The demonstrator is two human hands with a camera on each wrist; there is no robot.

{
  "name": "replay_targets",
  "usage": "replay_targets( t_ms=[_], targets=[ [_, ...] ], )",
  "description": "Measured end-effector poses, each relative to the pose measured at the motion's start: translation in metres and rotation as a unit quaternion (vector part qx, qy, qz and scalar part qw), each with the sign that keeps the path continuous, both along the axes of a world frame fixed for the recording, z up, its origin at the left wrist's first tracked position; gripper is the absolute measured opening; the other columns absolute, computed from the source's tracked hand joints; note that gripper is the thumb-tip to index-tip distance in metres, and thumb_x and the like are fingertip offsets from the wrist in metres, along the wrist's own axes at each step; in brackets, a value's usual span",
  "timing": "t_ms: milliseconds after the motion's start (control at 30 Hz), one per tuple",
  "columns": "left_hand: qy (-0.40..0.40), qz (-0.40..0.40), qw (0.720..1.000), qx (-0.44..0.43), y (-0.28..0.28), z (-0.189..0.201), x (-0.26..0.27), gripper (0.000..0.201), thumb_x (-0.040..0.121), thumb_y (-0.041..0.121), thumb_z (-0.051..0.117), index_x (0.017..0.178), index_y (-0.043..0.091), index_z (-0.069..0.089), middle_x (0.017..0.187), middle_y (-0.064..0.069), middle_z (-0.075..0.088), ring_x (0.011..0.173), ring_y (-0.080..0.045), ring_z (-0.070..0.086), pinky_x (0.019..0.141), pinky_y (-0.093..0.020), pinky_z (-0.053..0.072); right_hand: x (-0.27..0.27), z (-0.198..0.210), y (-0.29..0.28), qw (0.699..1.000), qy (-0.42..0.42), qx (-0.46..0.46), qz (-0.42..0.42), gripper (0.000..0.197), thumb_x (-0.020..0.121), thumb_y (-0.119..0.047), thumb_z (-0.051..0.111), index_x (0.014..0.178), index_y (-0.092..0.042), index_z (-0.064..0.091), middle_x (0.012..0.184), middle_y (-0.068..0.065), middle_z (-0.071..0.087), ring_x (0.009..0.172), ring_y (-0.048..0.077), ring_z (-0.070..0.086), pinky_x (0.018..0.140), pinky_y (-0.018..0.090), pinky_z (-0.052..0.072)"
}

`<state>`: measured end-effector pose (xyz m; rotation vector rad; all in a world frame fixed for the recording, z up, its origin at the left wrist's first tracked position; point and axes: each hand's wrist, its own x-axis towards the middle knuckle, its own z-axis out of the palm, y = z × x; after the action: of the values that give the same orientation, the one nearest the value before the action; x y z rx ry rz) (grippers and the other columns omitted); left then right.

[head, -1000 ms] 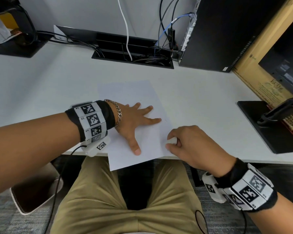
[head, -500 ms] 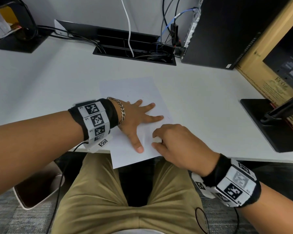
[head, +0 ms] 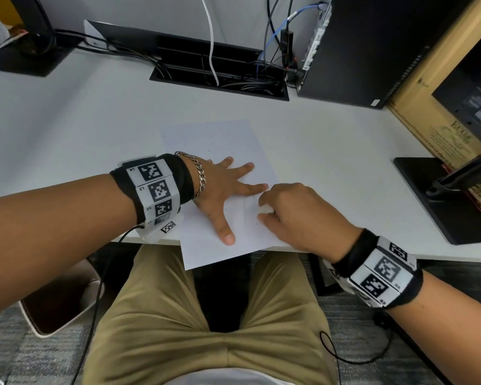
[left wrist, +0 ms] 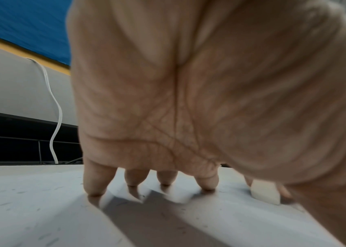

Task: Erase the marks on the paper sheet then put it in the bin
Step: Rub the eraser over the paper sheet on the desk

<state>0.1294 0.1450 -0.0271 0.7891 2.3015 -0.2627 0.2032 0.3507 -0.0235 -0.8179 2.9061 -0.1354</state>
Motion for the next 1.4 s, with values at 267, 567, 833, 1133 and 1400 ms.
replay_targets(
  t_ms=[267,567,833,1133,1400],
  targets=[
    [0.0,0.001,1.0,-0.005,0.0,-0.001,-0.001,0.138,0.06,0.092,0.072,0.15,0.063,-0.029,0.164,0.012,-0.041,0.156,-0.035,-0.028,0.124,-0.07,0.005,-0.002,0.002,0.004,1.0,-0.01,0.01,0.025,0.032,0.101,-0.035,0.054,0.126,-0.02,0.067,0.118,0.0,0.065,0.105,0.024,0.064,0.083,0.032,0.049],
    [-0.002,0.004,1.0,-0.007,0.001,-0.002,-0.003,0.139,0.058,0.093,0.072,0.149,0.063,-0.029,0.164,0.012,-0.042,0.155,-0.038,-0.028,0.122,-0.073,0.006,-0.007,0.005,0.008,0.998,-0.048,0.006,0.031,0.035,0.1,-0.037,0.056,0.13,-0.023,0.066,0.121,-0.001,0.066,0.109,0.022,0.062,0.09,0.033,0.048],
    [-0.008,-0.012,1.0,-0.009,0.001,0.005,-0.008,0.14,0.058,0.088,0.077,0.149,0.065,-0.027,0.164,0.014,-0.04,0.156,-0.033,-0.029,0.123,-0.072,0.002,-0.01,0.009,0.024,0.994,-0.077,-0.052,0.058,0.028,0.096,-0.045,0.064,0.119,-0.03,0.071,0.09,-0.016,0.063,0.076,-0.007,0.052,0.075,0.011,0.038],
    [0.005,-0.011,1.0,0.016,-0.019,0.018,-0.015,0.14,0.064,0.073,0.085,0.152,0.062,-0.023,0.162,0.009,-0.044,0.155,-0.029,-0.032,0.127,-0.061,-0.007,0.003,-0.003,0.028,0.993,-0.082,-0.074,0.035,0.024,0.097,-0.044,0.063,0.119,-0.034,0.069,0.086,-0.021,0.055,0.074,-0.007,0.051,0.07,0.013,0.038],
    [-0.042,0.027,0.997,0.055,-0.024,0.008,-0.002,0.119,0.075,0.084,0.068,0.151,0.066,-0.021,0.165,0.02,-0.036,0.156,-0.021,-0.028,0.128,-0.058,-0.005,0.004,-0.003,0.024,0.993,-0.083,-0.076,0.039,0.023,0.097,-0.046,0.06,0.116,-0.039,0.068,0.09,-0.017,0.053,0.082,0.002,0.055,0.077,0.03,0.051]
  ],
)
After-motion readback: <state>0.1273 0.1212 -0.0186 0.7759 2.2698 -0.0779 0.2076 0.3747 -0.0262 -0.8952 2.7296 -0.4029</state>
